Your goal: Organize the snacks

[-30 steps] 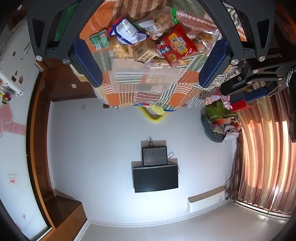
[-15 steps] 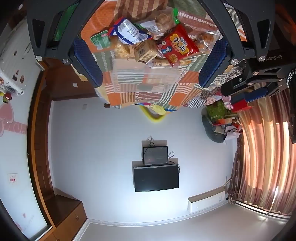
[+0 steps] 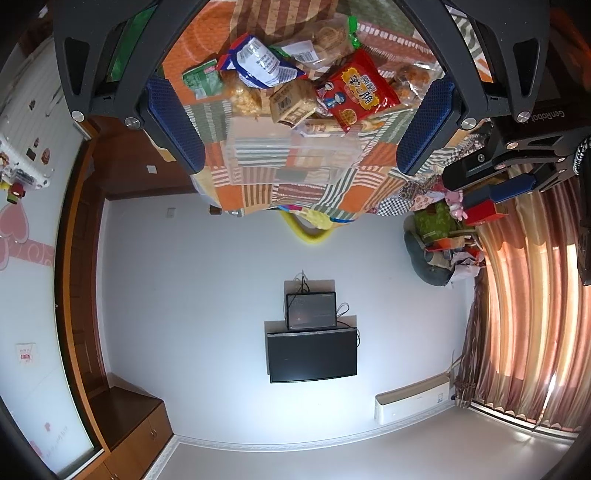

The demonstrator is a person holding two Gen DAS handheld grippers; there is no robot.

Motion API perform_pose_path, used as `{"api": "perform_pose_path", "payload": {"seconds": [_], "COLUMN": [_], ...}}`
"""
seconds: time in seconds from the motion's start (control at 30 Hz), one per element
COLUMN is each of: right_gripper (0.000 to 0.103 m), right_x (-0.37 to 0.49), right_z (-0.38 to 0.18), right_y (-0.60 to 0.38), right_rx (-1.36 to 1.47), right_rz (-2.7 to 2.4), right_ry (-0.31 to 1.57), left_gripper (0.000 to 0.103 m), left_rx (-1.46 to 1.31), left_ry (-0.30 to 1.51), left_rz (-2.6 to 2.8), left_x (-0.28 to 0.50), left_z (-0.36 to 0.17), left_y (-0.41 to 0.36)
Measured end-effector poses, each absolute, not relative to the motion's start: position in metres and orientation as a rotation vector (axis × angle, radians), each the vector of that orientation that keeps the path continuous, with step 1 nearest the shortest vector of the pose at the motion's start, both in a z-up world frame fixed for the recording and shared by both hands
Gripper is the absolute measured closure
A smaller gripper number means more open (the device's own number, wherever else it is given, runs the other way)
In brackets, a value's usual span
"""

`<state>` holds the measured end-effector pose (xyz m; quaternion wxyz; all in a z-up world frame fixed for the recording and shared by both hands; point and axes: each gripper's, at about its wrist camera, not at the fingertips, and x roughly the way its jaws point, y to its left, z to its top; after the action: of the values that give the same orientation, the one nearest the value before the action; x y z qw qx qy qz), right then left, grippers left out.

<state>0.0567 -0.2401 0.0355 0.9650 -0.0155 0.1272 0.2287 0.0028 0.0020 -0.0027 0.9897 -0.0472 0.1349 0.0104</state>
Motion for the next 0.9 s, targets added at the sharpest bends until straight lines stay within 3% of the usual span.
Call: {"api": "perform_pose_path", "payload": {"seconds": [0.9], "right_gripper": [0.0], "right_x": [0.0581], "right_z": [0.0335], "right_y": [-0.2389], "right_rx": [-0.029], "right_rz": [0.466], "right_ry": [0.26], "left_gripper": [0.0], "left_rx": [-0.095], "left_ry": [0.276], "left_rz": [0.02], "left_x": [0.0024], "left_z": [-0.0015], "left_y": [0.0017]}}
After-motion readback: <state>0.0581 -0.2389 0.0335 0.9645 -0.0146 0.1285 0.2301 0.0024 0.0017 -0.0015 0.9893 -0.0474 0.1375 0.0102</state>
